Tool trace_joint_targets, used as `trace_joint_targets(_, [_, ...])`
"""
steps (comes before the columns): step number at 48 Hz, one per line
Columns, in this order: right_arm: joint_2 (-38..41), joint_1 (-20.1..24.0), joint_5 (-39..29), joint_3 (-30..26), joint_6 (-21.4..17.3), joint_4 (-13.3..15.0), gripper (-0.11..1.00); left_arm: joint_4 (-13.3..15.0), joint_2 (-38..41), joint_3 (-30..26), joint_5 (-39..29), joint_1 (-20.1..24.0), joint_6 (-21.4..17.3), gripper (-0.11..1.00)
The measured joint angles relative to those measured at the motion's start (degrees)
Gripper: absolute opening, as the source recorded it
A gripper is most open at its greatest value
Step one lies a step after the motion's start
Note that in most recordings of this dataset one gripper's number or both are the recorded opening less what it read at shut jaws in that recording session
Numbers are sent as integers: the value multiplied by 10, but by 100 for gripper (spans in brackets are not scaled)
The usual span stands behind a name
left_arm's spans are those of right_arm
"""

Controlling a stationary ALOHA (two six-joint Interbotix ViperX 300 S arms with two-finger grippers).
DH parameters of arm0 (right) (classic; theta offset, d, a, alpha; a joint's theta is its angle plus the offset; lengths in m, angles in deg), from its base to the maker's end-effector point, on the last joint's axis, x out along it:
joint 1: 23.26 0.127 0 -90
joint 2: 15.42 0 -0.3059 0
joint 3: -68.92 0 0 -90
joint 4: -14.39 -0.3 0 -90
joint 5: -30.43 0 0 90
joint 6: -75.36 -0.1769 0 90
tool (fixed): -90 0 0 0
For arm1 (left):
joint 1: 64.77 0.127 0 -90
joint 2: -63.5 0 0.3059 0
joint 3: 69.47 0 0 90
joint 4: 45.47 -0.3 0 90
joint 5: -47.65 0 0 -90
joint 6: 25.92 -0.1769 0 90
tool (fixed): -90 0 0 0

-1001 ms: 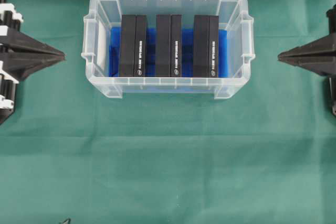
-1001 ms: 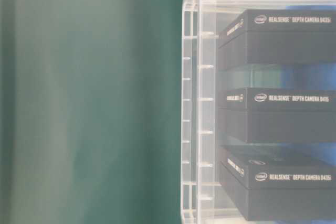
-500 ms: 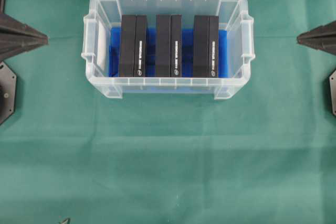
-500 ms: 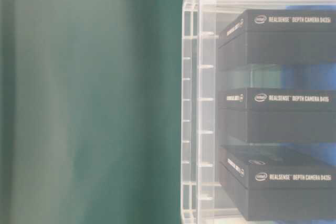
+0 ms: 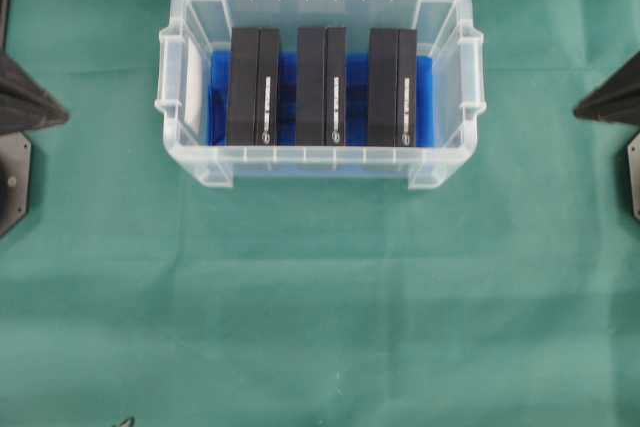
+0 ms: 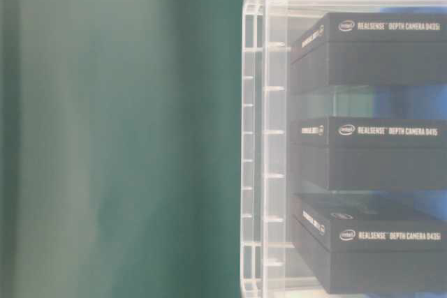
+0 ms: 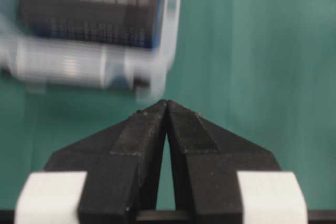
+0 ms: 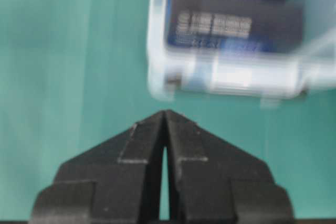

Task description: Take the box out of the case with the left arm.

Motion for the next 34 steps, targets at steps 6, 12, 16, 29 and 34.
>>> trace_joint_targets(6, [44,0,-107,-25,-1,0,2,0,40,-31,-113,-3,29,0])
trace_joint_targets(12, [71,0,-174,-35,-1,-1,2,0,65,-47,-171,-9,33,0])
trace_joint_targets(16, [79,0,-193,-39,-1,0,2,0,71,-51,-181,-11,34,0])
trace_joint_targets(29, [80,0,-196,-39,-2,0,2,0,71,-52,-185,-11,84,0])
trace_joint_targets(34, [80,0,-196,-39,-3,0,2,0,71,-52,-186,-11,163,0])
